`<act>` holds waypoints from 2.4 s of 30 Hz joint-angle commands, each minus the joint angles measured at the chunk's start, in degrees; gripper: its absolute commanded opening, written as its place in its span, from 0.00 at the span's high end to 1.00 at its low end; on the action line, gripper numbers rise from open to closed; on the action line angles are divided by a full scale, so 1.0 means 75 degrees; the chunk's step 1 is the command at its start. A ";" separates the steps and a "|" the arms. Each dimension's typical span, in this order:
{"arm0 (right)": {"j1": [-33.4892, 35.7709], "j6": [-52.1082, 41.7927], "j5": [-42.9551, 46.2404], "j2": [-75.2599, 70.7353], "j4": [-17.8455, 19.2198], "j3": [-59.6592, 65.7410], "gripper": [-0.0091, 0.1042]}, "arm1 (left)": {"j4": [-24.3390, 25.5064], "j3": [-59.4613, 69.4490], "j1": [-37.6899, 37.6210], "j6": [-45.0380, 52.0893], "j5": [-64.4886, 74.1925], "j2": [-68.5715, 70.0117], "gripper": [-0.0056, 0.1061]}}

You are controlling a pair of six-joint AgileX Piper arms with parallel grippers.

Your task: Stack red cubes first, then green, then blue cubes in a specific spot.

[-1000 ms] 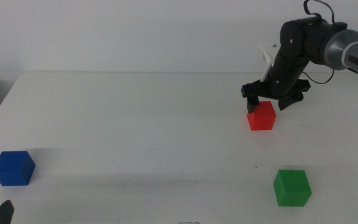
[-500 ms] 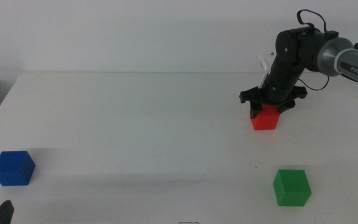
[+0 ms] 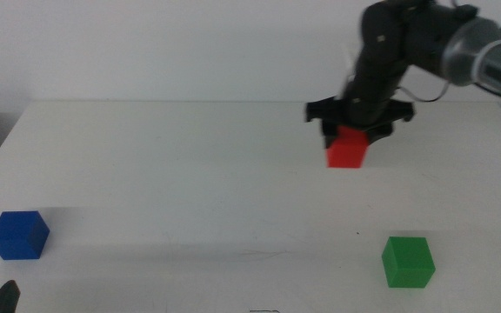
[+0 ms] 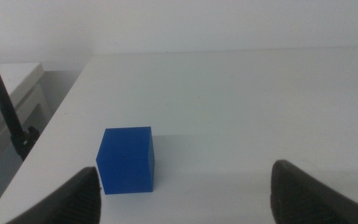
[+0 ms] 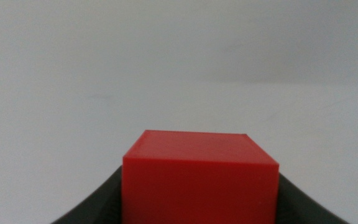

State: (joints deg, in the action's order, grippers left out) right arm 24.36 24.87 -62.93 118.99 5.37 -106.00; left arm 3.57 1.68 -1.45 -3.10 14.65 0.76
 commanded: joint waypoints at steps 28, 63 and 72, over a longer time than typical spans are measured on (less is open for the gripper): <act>0.2535 0.2547 -0.0269 0.0316 0.0580 -0.0166 0.93 | -0.0034 -0.0024 -0.0009 -0.0056 -0.0577 0.0151 0.11; 0.2500 0.2188 -0.0883 -0.1513 0.1208 -0.0201 0.09 | -0.0034 -0.0024 -0.0009 -0.0056 -0.0577 0.0151 0.11; 0.1555 0.0838 -0.1548 -0.3446 0.0721 -0.0010 0.09 | -0.0034 -0.0024 -0.0009 -0.0056 -0.0577 0.0151 0.11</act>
State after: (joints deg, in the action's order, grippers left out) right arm 38.04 34.29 -70.90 98.78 10.89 -105.27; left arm 3.57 1.68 -1.45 -3.10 14.77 0.76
